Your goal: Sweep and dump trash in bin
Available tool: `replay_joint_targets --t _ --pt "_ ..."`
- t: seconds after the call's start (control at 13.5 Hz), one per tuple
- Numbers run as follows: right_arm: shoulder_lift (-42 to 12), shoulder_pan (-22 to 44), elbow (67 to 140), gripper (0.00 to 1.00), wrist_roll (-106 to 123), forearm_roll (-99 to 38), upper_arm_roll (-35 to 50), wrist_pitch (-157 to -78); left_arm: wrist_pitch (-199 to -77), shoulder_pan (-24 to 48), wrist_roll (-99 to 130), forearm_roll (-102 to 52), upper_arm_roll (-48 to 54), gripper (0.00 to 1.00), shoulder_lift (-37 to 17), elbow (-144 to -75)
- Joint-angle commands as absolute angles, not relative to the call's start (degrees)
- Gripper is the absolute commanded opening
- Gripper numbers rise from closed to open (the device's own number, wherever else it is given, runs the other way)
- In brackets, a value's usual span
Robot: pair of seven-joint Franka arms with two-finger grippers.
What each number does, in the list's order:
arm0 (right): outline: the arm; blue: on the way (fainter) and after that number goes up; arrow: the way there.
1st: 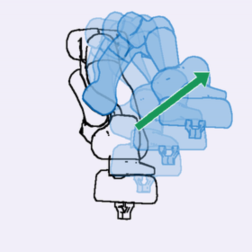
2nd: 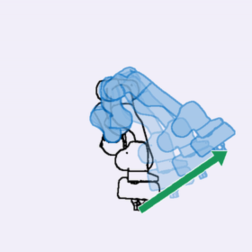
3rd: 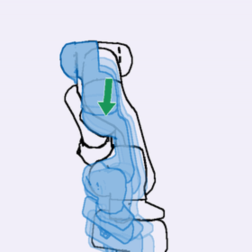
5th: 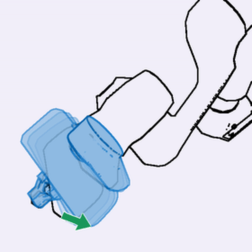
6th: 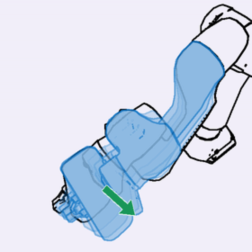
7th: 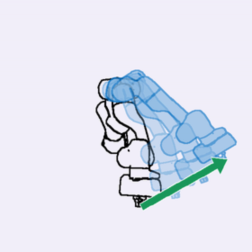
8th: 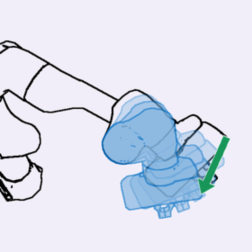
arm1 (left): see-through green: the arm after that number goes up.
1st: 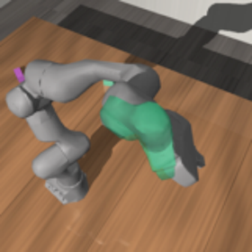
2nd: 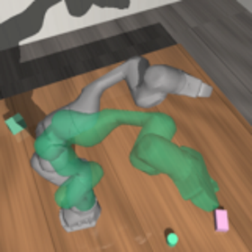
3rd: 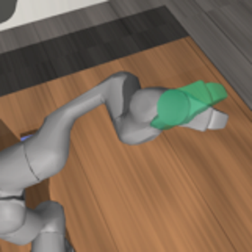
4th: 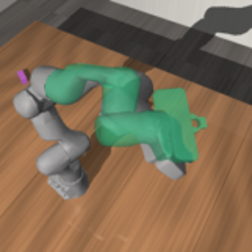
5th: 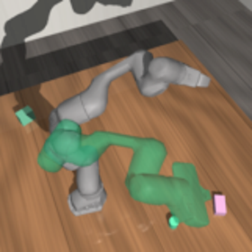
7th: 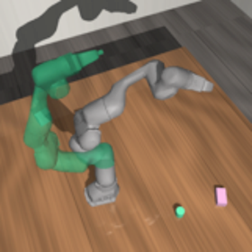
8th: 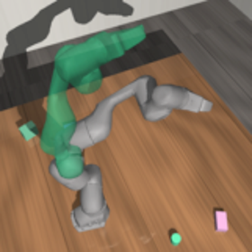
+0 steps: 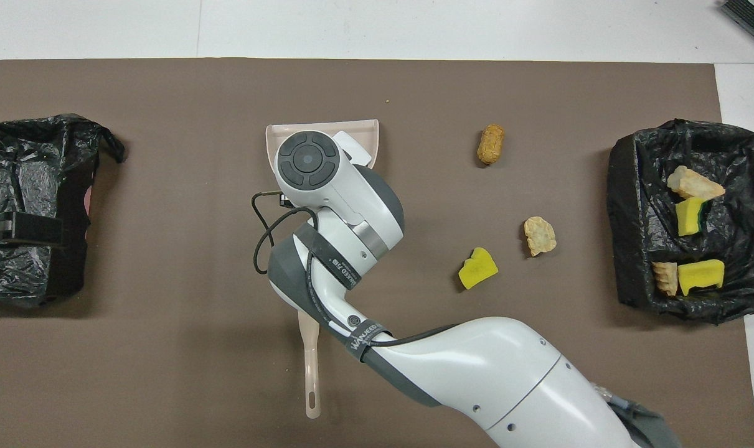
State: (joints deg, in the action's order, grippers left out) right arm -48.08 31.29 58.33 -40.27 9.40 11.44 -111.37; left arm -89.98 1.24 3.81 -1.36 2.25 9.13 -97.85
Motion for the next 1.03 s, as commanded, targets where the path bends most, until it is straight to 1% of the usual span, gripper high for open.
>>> replay_joint_targets --t 0.0,0.15,0.3,0.37,0.52,0.66,0.74,0.89,0.96 --pt "-45.1 31.6 59.1 0.71 -41.3 8.4 11.7 -111.8 -88.8 0.7 3.7 -0.6 2.7 1.00 9.5 -97.3" --pt "-42.4 31.6 61.5 0.80 -43.1 8.2 11.7 -111.4 -88.8 0.7 3.7 -0.6 2.7 1.00 9.5 -97.3" --pt "-39.0 31.7 65.1 0.82 -45.3 8.0 12.0 -111.4 -88.8 0.7 3.7 -0.6 2.7 1.00 9.5 -97.3" --pt "-37.7 32.9 67.0 0.82 -47.7 8.0 12.0 -111.4 -88.8 0.7 3.7 -0.6 2.7 1.00 9.5 -97.3" --pt "-34.4 34.4 72.5 0.89 -52.4 7.9 12.0 -112.0 -88.6 0.8 4.0 -0.6 2.7 1.00 9.6 -97.4" --pt "-30.9 36.3 78.2 0.96 -56.1 7.9 12.0 -112.5 -90.2 0.7 3.3 -0.8 2.8 1.00 9.6 -97.6" --pt "-29.0 36.9 81.5 0.97 -56.2 7.9 12.0 -112.8 -92.7 0.8 3.3 -1.1 2.7 1.00 9.3 -97.6" --pt "-24.6 38.0 90.4 0.97 -56.3 7.8 12.1 -117.1 -98.8 1.1 3.9 -1.1 2.7 1.00 8.5 -97.7" --pt "-22.2 38.1 95.4 0.97 -56.8 7.8 12.5 -120.5 -100.3 1.6 4.0 -1.1 2.8 1.00 7.0 -97.5"
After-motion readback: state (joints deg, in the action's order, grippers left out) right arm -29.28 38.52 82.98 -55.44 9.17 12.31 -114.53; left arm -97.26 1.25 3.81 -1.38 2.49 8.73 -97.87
